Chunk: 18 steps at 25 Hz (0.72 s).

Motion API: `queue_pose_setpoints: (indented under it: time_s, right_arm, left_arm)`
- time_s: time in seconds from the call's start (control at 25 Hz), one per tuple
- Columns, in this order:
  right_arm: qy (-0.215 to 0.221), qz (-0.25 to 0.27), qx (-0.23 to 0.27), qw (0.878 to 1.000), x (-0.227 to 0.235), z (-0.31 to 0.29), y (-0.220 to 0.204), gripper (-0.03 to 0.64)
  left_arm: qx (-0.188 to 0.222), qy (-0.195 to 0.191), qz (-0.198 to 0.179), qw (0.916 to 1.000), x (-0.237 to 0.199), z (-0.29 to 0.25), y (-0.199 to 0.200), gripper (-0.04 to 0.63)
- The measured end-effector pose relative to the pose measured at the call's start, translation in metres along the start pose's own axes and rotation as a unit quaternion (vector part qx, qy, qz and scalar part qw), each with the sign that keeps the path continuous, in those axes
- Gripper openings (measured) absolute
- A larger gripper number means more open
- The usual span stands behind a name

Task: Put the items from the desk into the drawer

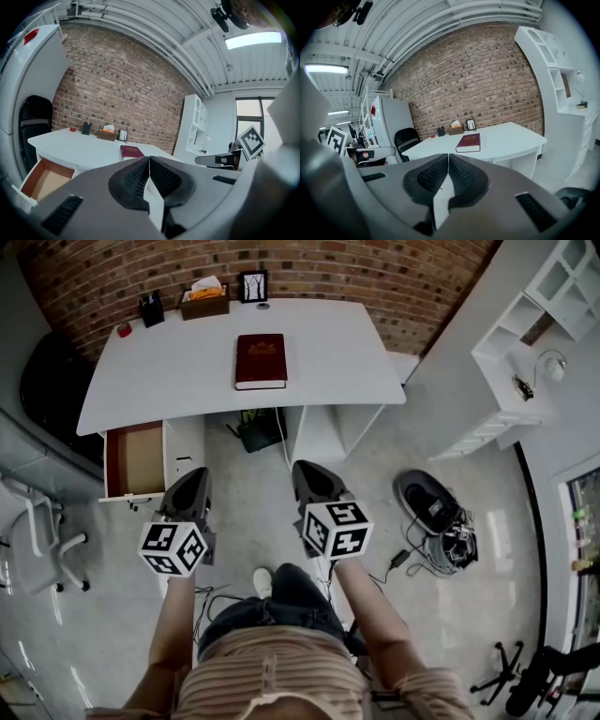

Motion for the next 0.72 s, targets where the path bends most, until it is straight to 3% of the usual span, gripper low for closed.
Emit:
queue_pose_setpoints:
  time_s: [0.32,0.72]
  right_arm:
    - [-0.007,0.003,0.002,1.000,0.001,-0.024,0.013,0.017]
    - [-0.022,-0.012,-0.007,1.000,0.049,-0.101,0.035,0.017]
  left_arm:
    - [-0.006,-0.005,0.006,1.0000,-0.022,-0.021,0.005,0.009]
    - [-0.025,-0.011,0.015,0.9995,-0.058,-0.110,0.015,0.010]
Point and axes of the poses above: the fingertips, and each gripper's own axes: z backward along the fingers, x to its right, y out of its top, the point moved 3 cm from there along z, backward along the fingers
